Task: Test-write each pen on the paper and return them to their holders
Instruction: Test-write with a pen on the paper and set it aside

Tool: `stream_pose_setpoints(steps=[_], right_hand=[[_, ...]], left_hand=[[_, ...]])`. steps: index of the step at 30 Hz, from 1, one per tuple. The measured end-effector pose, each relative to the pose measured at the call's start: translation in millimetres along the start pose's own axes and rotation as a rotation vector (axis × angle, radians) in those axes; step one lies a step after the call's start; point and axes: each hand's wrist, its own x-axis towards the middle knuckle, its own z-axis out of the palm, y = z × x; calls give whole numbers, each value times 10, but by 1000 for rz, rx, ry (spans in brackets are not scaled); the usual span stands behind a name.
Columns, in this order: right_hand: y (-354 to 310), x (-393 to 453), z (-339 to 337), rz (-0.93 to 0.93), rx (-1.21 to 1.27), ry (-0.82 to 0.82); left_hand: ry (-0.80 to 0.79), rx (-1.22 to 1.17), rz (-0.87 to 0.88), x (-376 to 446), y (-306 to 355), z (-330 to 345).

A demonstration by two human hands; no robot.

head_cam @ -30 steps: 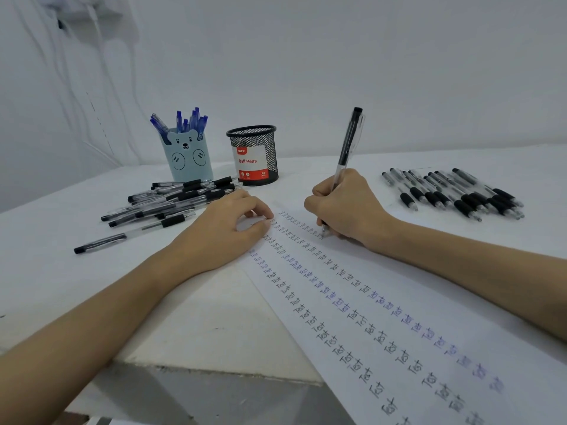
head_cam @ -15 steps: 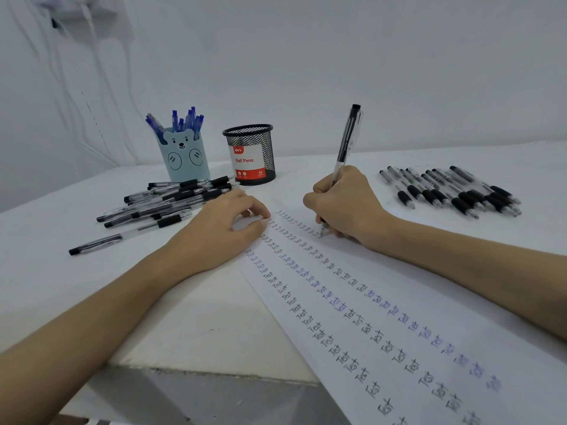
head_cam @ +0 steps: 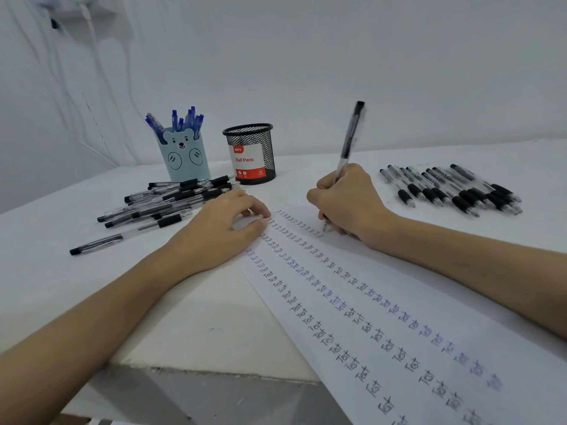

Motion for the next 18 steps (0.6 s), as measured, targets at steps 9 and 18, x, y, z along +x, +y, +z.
stream_pose_setpoints(steps=[9, 18], right_hand=[[-93, 120, -315, 135, 145, -126], [-90, 168, -504, 175, 291, -168]], left_hand=[[-59, 10, 56, -44, 134, -42], [-79, -23, 69, -60, 133, -48]])
